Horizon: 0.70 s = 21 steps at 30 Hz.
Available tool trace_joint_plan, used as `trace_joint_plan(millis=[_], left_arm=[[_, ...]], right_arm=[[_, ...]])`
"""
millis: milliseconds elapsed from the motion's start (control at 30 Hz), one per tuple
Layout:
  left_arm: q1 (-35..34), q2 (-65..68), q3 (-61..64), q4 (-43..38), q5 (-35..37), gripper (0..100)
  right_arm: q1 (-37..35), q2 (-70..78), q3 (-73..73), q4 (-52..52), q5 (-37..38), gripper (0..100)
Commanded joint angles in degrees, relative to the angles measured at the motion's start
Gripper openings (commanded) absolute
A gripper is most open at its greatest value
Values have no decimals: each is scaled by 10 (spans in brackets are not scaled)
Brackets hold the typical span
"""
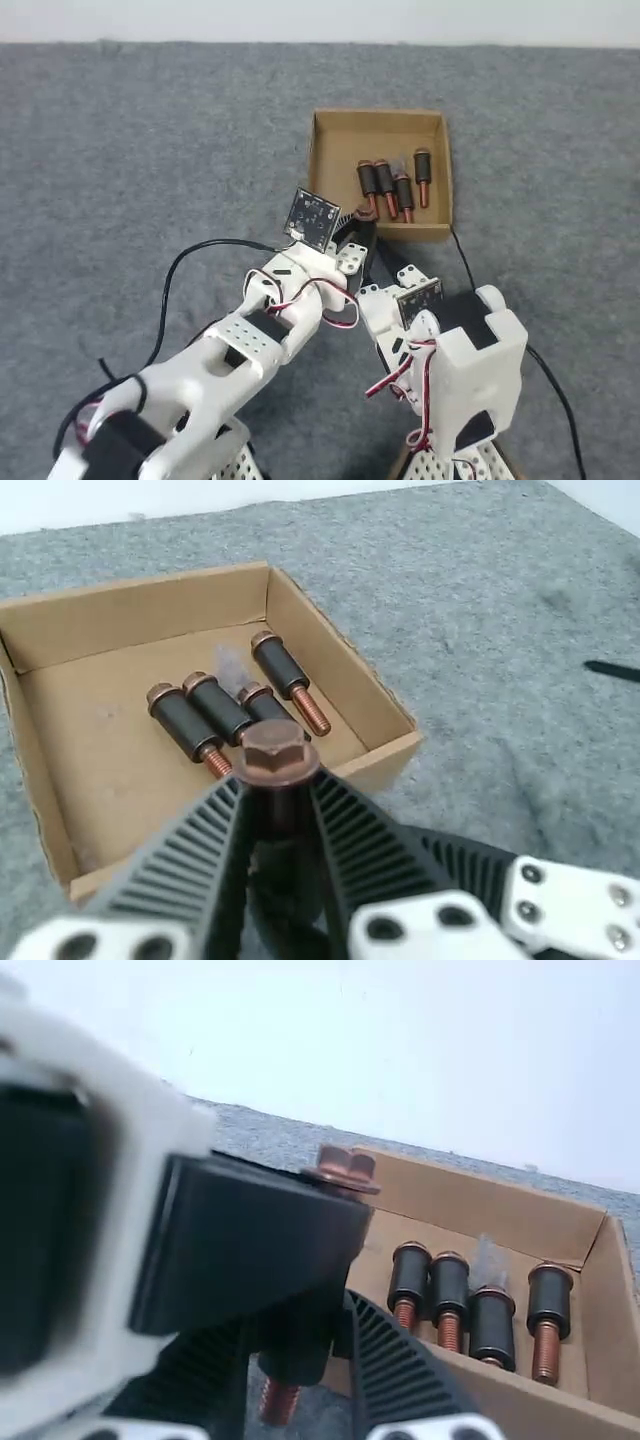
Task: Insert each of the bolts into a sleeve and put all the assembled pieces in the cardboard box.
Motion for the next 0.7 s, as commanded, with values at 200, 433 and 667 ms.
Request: trace_joint_plan(millis=[200, 433, 667], left_arm=[[-8, 22, -4, -4, -4, 36], [-8, 22, 7, -4, -4, 165], [-8, 21, 7, -5, -4, 148]], right_arm=[[7, -41, 19, -20, 14, 6], [7, -41, 18, -20, 14, 6], [8, -39, 13, -20, 14, 6]])
